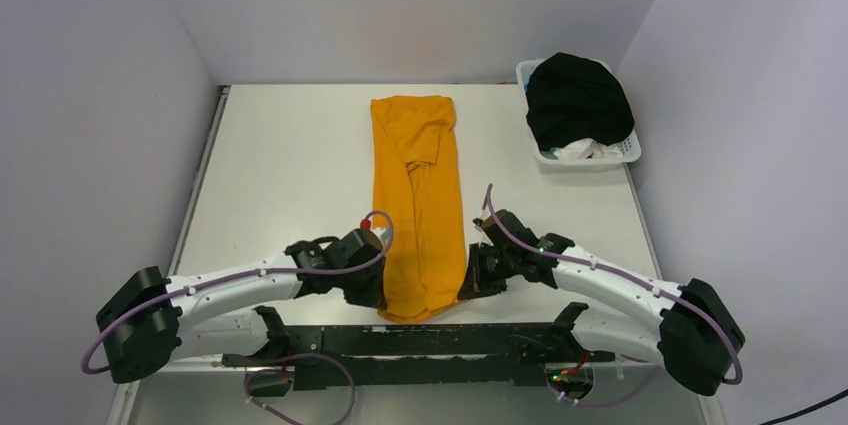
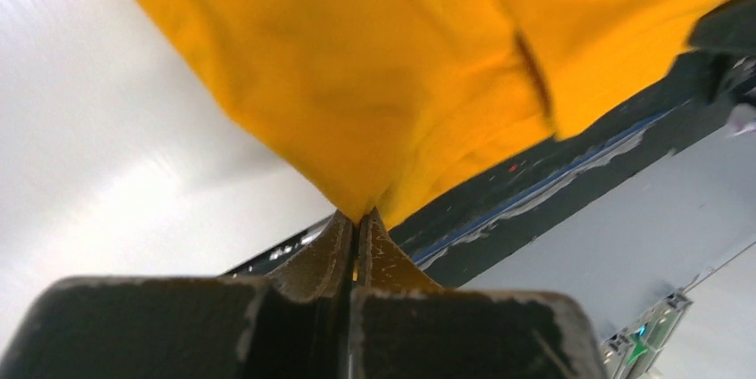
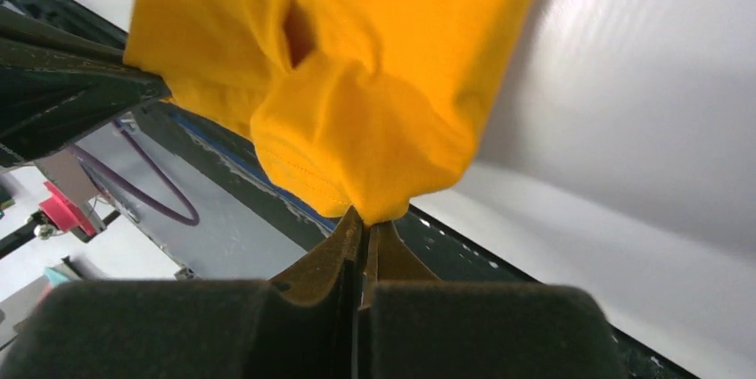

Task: Fold and stack the t-shirts
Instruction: Grab the bottom of the folded rectangular tshirt with both arms, then fold the folded rectangular tshirt in 1/3 of the way

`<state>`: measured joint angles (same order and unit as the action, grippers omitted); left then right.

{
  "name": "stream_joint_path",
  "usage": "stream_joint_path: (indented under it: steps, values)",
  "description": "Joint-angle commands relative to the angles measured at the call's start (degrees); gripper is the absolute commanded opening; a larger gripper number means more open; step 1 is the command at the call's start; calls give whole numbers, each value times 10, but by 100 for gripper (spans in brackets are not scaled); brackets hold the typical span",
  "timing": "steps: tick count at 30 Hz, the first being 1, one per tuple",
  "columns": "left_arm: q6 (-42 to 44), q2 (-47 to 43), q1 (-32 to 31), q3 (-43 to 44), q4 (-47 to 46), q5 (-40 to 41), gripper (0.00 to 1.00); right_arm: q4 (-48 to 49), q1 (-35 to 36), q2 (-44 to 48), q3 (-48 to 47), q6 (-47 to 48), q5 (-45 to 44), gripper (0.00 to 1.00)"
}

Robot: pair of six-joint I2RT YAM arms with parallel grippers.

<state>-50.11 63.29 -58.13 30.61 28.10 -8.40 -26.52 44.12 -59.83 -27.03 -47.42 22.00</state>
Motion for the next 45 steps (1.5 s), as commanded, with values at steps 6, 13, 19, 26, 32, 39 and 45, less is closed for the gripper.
stream_joint_path:
  steps: [6, 13, 19, 26, 32, 39, 45]
  values:
    - [88, 37, 142, 121, -89, 9, 0, 42, -61, -91, -145, 97, -73, 0]
    - [115, 132, 228, 224, -112, 13, 0, 98, -130, -201, -244, 126, -87, 0]
    - [122, 215, 279, 296, -111, 9, 0, 143, -166, -274, -309, 128, -109, 0]
    - [138, 274, 313, 338, -110, 19, 0, 159, -180, -359, -376, 144, -113, 0]
    - [156, 316, 338, 372, -104, 31, 0, 191, -190, -391, -395, 146, -133, 0]
    - [170, 373, 355, 409, -97, 10, 0, 187, -200, -431, -419, 152, -145, 0]
    - [173, 411, 361, 420, -119, -10, 0, 218, -206, -449, -418, 148, -143, 0]
